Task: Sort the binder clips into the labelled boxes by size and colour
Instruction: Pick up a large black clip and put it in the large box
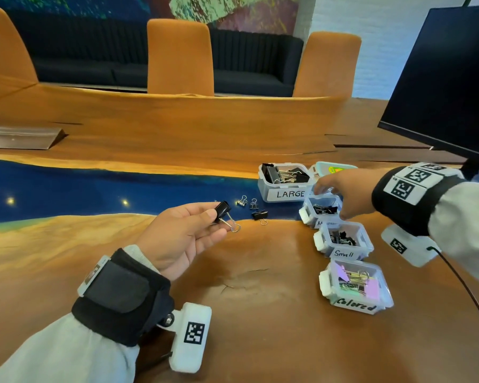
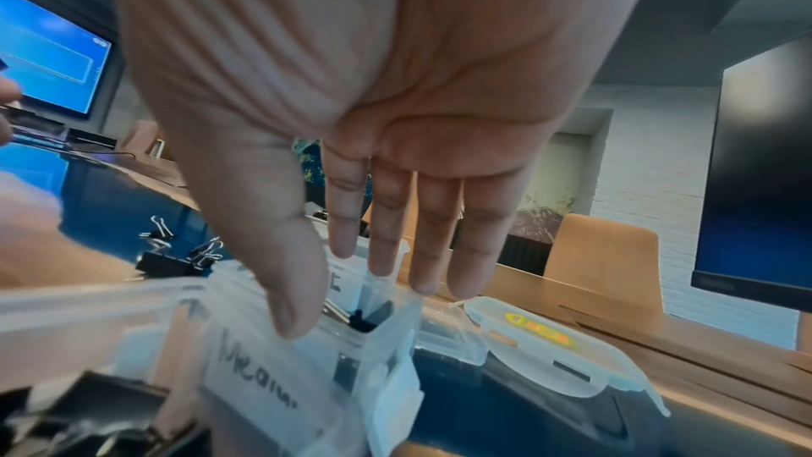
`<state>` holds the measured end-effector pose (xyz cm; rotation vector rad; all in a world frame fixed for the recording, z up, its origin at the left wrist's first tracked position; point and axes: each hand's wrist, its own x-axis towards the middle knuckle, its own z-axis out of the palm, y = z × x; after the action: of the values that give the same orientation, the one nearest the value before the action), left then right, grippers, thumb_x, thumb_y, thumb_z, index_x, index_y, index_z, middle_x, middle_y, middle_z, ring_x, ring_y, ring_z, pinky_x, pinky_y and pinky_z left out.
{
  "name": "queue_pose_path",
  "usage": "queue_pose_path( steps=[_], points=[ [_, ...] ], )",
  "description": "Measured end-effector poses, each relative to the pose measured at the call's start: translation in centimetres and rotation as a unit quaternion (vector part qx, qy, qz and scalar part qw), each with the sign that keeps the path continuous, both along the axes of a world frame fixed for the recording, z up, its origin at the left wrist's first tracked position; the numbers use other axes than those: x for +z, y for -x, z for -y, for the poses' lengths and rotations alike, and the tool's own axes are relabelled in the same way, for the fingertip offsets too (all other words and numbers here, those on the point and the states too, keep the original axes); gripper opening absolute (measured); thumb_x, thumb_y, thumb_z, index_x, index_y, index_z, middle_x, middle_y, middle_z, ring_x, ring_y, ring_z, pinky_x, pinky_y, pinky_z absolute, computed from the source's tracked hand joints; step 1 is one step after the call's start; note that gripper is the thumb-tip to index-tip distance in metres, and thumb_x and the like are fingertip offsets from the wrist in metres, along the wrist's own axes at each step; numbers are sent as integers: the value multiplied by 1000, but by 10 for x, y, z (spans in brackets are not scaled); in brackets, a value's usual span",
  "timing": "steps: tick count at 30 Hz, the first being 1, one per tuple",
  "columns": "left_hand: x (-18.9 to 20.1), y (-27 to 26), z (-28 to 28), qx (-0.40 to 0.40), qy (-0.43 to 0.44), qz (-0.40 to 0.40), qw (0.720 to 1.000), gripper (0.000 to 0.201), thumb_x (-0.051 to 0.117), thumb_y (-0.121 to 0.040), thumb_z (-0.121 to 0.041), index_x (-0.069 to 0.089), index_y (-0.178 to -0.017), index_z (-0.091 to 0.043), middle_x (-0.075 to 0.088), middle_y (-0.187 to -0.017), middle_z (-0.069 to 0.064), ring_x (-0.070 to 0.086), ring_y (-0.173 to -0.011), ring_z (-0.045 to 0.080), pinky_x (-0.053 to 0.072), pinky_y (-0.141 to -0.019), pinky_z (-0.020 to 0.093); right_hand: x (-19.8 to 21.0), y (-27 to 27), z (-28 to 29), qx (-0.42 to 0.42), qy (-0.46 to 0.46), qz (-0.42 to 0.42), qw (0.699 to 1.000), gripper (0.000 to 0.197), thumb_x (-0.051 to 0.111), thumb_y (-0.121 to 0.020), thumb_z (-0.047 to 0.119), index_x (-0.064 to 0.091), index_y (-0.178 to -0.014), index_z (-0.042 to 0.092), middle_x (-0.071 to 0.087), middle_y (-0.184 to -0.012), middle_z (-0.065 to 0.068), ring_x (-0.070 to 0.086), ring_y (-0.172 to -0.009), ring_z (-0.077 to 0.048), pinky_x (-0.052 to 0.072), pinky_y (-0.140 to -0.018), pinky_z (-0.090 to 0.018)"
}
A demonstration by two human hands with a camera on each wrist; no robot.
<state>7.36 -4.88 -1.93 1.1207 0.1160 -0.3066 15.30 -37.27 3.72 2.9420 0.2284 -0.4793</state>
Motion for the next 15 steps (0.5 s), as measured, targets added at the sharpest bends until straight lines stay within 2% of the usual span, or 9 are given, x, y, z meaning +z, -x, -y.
queue_pose_path(
  steps=[9, 12, 15],
  points=[
    [-1, -2, -2, -5, 6, -1, 1000, 26, 53, -100, -2, 61, -124, 2, 71, -110, 30, 74, -93, 27, 63, -70, 25, -5, -6, -3, 6, 10, 4, 1000, 76, 85, -69, 24, 46, -133, 36, 57, -131, 17, 59, -110, -12, 53, -94, -33],
    [-1, -2, -3, -4, 7, -1, 1000, 26, 53, -101, -3, 60, -125, 2, 71, -110, 29, 74, -96, 28, 62, -69, 24, 7, -6, -3, -9, -33, 29, 999, 72, 85, -71, 26, 48, -132, 37, 58, -126, 18, 59, -108, -12, 51, -91, -31],
    [-1, -2, -3, 1, 8, -4, 1000, 26, 53, -101, -3, 60, -125, 2, 72, -109, 29, 74, -97, 28, 61, -66, 22, 28, -5, -6, -23, -115, 43, 992, 64, 84, -74, 26, 53, -130, 31, 61, -119, 17, 60, -104, -11, 45, -86, -27]
  ],
)
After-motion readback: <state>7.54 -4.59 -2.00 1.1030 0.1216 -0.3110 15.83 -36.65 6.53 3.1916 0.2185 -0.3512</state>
